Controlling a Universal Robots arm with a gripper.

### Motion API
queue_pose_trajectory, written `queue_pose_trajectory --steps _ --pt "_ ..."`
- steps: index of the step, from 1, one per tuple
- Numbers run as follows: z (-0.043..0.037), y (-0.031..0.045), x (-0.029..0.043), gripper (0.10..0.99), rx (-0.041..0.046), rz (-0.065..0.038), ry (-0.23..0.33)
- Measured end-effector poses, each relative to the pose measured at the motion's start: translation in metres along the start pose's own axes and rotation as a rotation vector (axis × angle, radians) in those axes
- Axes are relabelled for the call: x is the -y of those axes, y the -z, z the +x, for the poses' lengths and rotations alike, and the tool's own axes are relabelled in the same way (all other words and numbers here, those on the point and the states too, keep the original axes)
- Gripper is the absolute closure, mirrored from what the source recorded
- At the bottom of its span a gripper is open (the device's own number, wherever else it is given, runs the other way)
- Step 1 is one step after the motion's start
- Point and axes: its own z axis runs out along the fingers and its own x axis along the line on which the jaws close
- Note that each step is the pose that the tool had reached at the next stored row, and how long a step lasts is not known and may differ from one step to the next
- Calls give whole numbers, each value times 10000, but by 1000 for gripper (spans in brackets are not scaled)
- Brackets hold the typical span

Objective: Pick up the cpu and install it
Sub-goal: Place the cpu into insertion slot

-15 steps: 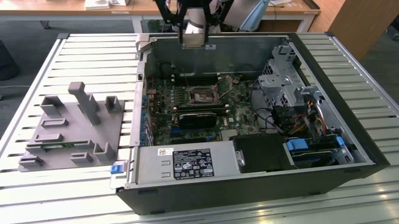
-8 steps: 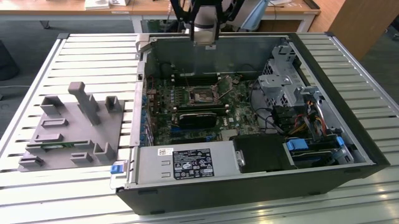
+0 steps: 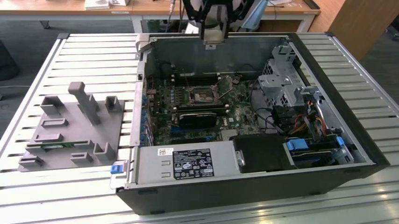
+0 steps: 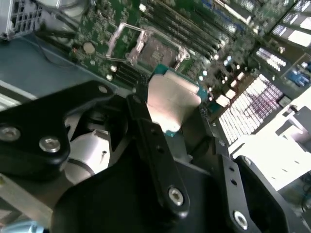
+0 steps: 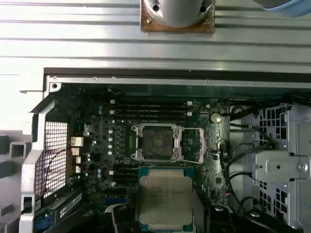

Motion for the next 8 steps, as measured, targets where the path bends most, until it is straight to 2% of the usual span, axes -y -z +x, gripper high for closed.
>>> queue_pose_trajectory --steps 5,8 --pt "-21 0 0 561 11 13 -144" --pt "-21 -1 -1 561 32 37 -461"
